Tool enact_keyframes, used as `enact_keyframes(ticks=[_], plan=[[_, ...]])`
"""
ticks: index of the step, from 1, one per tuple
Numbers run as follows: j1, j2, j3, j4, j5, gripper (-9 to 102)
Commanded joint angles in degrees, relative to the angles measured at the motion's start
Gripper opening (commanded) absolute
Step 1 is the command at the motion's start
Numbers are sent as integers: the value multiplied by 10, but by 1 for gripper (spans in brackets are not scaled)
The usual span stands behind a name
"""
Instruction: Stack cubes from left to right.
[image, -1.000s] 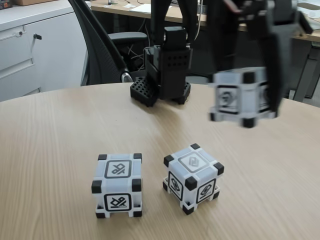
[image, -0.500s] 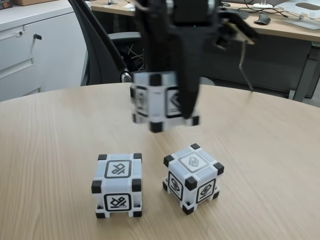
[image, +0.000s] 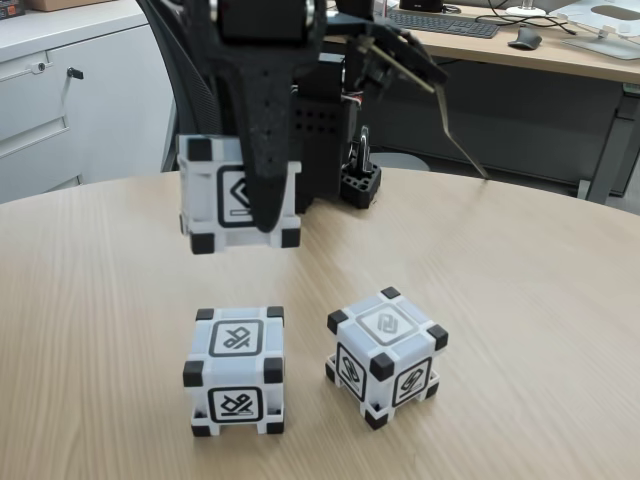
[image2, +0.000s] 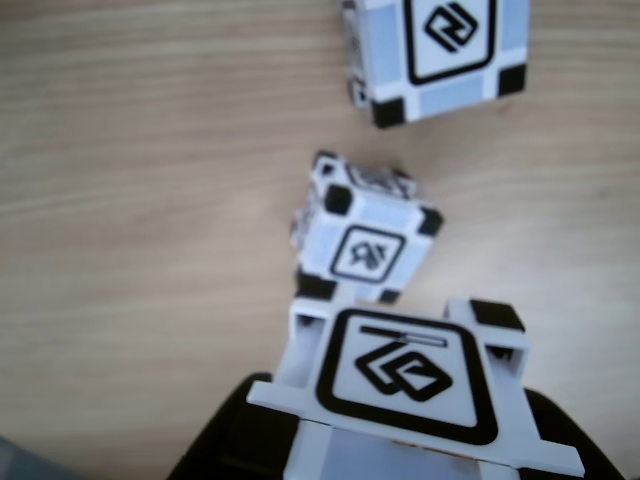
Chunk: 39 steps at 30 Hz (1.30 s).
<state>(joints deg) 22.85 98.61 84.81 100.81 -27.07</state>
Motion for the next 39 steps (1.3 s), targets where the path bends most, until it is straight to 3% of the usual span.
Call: enact_keyframes(ticks=[1,25,39], plan=[[4,19,-9,-7,5,0],[4,-92,-20,-9,-4,0],[4,-133,-52,-60,-5,0]])
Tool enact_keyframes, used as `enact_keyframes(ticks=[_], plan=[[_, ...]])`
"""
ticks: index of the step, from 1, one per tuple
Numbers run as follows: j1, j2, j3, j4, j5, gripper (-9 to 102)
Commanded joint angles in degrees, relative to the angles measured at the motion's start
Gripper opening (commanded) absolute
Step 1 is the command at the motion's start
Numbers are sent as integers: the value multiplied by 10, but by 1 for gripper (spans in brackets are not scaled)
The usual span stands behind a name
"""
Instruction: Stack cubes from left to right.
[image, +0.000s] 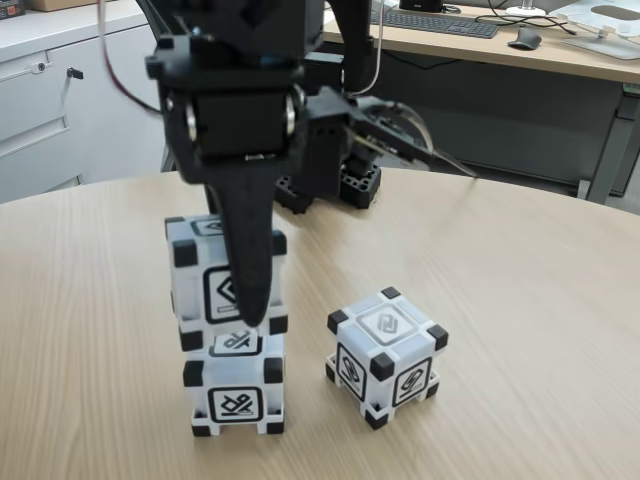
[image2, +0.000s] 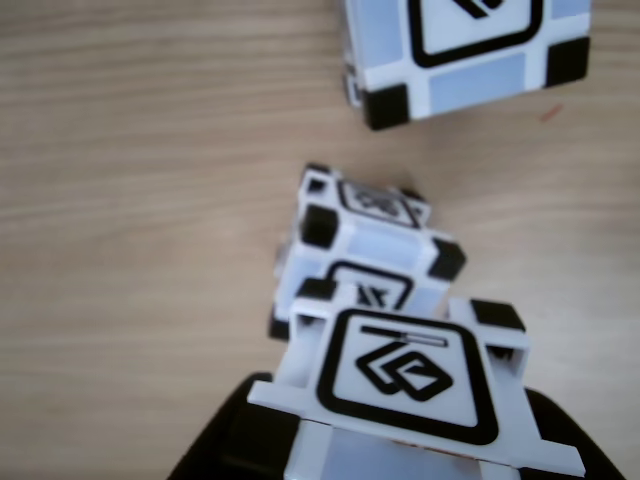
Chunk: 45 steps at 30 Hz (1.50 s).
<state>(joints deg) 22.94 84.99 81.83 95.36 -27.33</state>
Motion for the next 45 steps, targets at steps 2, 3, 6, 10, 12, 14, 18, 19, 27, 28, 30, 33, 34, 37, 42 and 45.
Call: enact_keyframes(ticks=[2,3,6,10,12,14,18,19,27,28,30,33,34,37,42,45], plan=[[4,4,-22,-5,-3,0],[4,4,-22,-5,-3,0],[4,4,-19,-5,0,0],[4,4,-18,-5,11,0],[4,4,-18,-5,15,0],[4,4,-17,-5,20,0],[4,4,-16,-5,25,0],[4,4,-16,-5,26,0],[4,8,31,-5,25,0],[1,9,34,-5,27,0],[2,11,35,-5,29,0],[2,12,35,-5,26,0],[2,12,34,-5,26,0],[3,12,32,-5,18,2],[4,13,35,-5,-1,22],[4,13,35,-4,-9,31]])
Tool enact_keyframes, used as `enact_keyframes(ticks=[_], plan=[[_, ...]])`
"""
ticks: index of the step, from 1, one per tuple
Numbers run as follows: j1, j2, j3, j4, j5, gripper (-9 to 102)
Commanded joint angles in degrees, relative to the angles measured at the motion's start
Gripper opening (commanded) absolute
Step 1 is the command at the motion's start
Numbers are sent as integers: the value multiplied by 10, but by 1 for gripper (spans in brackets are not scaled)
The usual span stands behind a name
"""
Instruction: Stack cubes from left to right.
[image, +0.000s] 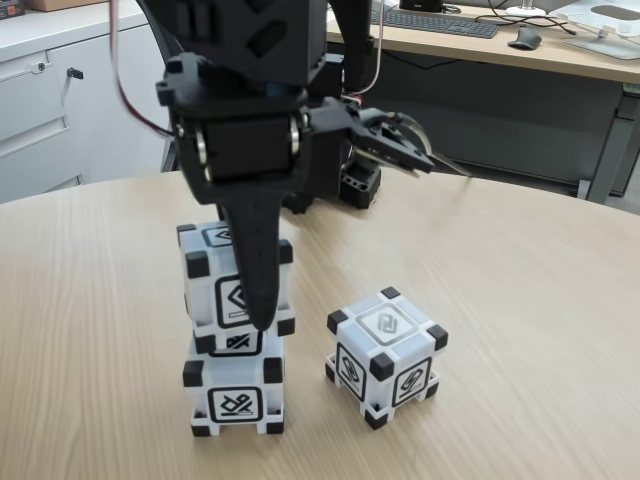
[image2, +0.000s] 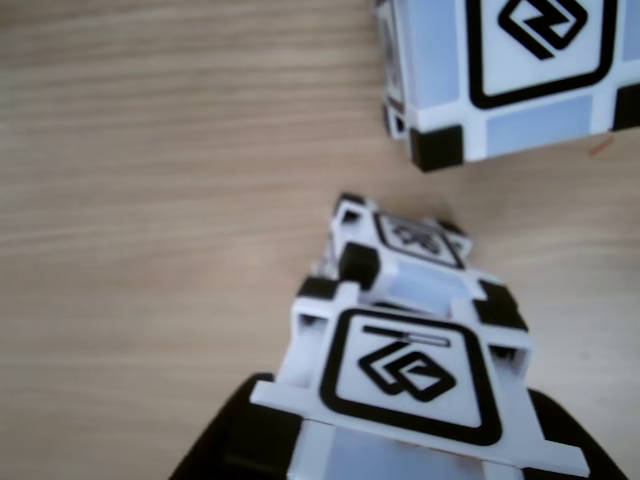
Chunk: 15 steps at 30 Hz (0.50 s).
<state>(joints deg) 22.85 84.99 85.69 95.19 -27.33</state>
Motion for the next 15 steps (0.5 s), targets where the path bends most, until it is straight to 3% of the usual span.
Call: enact_keyframes(ticks=[1,15], plan=[[4,13,-4,-1,-13,34],[-4,14,-9,3,-17,41]])
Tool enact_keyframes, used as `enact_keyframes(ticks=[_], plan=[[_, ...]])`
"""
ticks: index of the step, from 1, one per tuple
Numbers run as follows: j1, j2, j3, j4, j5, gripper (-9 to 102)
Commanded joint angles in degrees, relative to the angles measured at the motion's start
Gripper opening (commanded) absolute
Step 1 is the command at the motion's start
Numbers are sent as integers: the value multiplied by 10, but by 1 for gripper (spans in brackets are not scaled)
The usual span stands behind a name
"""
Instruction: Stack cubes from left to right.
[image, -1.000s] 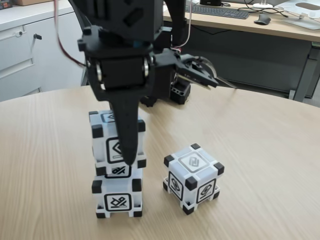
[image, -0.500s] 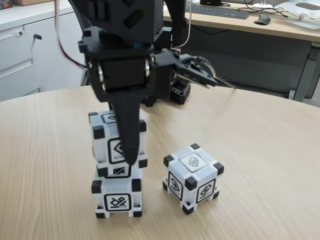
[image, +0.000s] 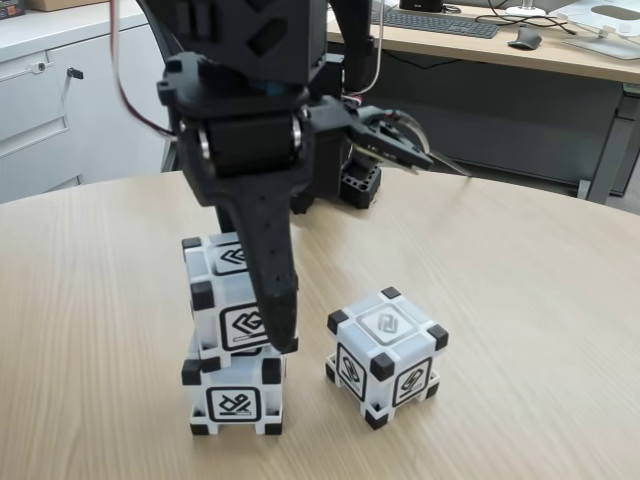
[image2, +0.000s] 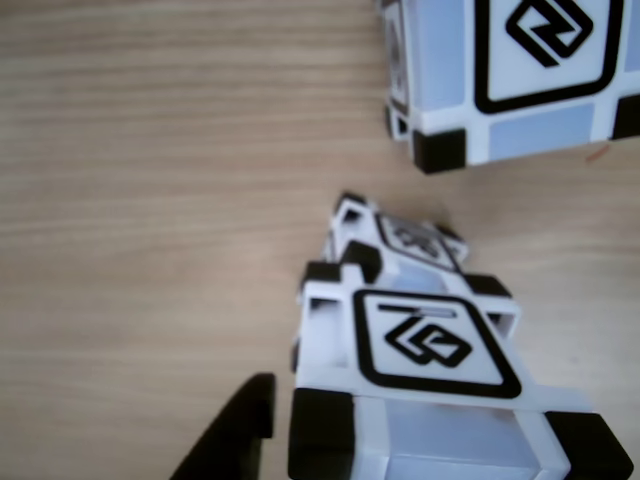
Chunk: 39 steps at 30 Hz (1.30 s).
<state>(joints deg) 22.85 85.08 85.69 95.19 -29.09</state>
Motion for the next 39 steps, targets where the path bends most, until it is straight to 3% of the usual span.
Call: enact_keyframes(ticks=[1,23,39], plan=[[-4,13,-8,3,6,41],[-30,57,94,4,47,41],[-30,61,91,-1,19,42]])
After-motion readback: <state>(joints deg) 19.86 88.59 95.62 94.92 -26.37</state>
